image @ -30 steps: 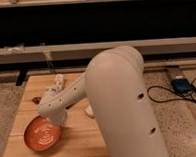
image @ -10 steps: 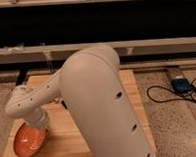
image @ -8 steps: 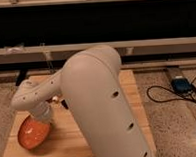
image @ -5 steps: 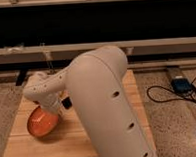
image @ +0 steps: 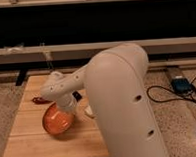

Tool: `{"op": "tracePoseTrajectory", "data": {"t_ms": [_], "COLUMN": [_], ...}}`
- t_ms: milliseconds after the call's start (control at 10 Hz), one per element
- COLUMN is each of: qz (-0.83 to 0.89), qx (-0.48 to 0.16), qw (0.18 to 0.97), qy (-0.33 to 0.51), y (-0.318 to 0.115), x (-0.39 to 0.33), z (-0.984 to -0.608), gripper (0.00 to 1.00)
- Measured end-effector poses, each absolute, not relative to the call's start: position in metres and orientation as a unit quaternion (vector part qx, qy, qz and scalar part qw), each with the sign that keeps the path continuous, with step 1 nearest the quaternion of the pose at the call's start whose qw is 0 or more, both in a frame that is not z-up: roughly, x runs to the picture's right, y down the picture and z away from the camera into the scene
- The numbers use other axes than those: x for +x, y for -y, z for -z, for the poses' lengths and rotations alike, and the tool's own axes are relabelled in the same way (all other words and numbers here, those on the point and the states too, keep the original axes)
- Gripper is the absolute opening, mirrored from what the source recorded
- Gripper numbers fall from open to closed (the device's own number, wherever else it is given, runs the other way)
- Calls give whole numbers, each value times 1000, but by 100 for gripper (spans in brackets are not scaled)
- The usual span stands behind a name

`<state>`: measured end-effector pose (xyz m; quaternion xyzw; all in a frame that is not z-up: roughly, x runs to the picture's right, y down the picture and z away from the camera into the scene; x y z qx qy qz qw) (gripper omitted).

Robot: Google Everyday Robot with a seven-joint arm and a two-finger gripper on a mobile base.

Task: Drag the ceramic bowl in a circle

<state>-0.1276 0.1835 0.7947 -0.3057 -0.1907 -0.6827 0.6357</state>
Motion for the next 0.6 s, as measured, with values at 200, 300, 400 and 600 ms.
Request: {"op": "tracePoseTrajectory", "data": {"t_ms": [200, 300, 400, 600], "qz": [679, 676, 674, 677], "qx": [-310, -311, -308, -298], "qw": [636, 636, 638, 634], "qy": [196, 202, 210, 225], "y": [-204, -216, -229, -244], "x": [-125, -126, -130, -145], "z": [-777, -765, -749, -723], "gripper": [0, 0, 0, 0]}}
